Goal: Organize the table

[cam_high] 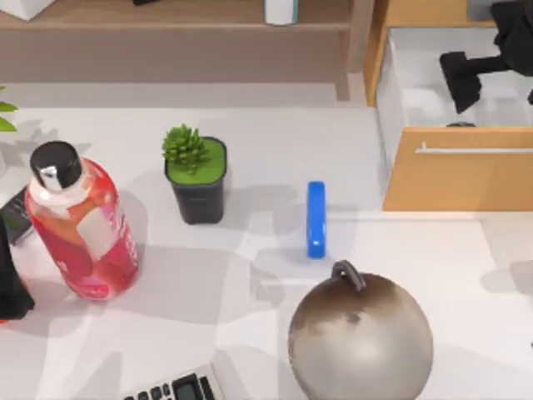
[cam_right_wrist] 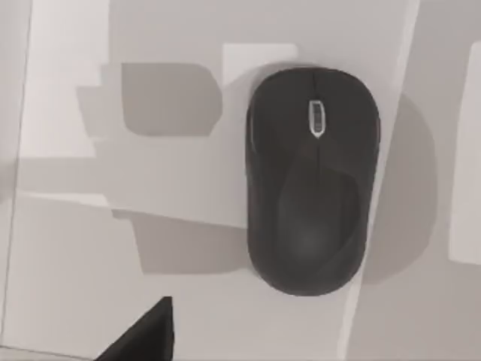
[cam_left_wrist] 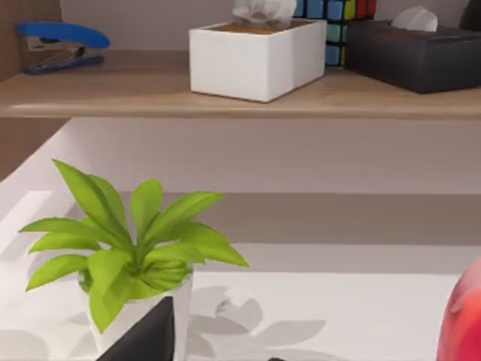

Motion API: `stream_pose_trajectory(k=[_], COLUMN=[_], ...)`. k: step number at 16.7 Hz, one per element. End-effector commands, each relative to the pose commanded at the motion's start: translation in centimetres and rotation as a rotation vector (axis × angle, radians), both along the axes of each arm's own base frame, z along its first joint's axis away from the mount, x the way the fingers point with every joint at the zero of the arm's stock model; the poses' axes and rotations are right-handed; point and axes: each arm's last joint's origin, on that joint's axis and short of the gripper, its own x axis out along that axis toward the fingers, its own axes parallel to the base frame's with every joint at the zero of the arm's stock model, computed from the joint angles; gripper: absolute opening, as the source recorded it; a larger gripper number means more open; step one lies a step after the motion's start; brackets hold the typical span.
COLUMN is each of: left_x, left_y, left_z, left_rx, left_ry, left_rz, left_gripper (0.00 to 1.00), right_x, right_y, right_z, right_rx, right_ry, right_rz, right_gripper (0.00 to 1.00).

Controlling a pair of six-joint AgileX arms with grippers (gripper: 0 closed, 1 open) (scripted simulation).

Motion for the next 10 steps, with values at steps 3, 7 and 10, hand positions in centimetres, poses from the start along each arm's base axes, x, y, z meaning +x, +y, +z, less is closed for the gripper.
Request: stream_pose_trajectory(k=[3,7,10], left_x=[0.0,0.0,0.0], left_y=[0.0,0.0,0.0], left_z=[0.0,0.0,0.0], left_rx=[0.000,0.000,0.000], left_ry=[0.000,0.000,0.000], left_rz=[0.000,0.000,0.000], left_gripper=[1.00,1.00,1.00], right_x=[2.1,2.8,2.8], right_y=[0.7,0.9,0.9], right_z=[-3.2,-4.5,-4.5], right_rx=[-0.009,-0.011,-0.011], right_ry=[0.092,0.124,0.124], right_rz=[0.010,0.009,0.009], right_gripper=[1.00,1.00,1.00])
